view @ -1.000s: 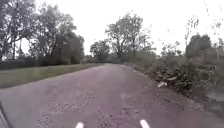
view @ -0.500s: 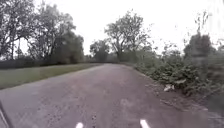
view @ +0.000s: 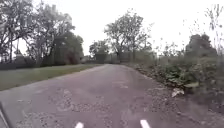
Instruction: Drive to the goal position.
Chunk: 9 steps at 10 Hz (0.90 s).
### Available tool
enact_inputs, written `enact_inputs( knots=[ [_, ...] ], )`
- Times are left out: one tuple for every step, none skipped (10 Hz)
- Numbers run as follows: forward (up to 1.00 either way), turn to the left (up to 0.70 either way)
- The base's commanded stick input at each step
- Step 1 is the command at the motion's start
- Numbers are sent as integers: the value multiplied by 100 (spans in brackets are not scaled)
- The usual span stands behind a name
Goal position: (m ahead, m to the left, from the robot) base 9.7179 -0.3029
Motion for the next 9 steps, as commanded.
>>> enact_inputs(
  knots=[
    [70, 0],
    [70, 0],
    [70, 0],
    [70, 0],
    [70, 0],
    [70, 0],
    [70, 0],
    [70, 0],
    [70, 0]
  ],
)
